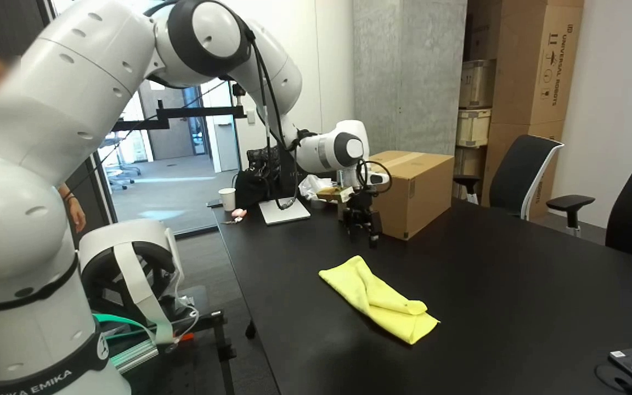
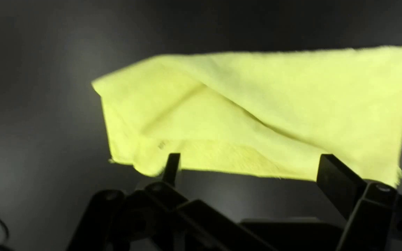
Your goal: Fold the yellow towel in half
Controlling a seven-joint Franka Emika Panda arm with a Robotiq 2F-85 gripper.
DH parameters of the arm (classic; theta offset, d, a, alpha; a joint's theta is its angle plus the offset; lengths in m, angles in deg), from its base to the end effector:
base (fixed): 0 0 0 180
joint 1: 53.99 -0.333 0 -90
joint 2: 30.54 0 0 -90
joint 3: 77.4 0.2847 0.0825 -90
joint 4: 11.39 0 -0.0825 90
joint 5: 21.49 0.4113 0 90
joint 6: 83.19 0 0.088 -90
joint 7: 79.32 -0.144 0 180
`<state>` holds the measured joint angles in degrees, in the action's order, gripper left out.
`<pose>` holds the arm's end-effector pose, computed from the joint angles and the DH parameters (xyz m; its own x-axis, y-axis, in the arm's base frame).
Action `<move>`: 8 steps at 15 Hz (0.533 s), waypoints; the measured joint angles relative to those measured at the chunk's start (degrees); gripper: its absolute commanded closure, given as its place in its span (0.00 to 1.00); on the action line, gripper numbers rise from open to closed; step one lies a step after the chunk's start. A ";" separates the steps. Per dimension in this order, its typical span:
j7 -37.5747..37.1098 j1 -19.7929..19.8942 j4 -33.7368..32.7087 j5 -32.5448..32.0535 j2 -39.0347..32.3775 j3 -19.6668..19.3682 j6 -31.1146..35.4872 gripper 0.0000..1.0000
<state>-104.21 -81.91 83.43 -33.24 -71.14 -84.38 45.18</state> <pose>0.6268 0.2291 0.1117 0.9955 0.0887 -0.0323 0.0940 -0.9616 0.2580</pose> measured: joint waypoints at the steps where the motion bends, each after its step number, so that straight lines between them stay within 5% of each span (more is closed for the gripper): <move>1: -0.02 0.97 2.63 -0.03 2.11 -0.01 -3.03 0.00; 8: 0.11 8.56 19.67 -0.03 20.53 2.73 -15.76 0.00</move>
<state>-104.09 -73.35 103.10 -33.27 -50.61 -81.65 29.42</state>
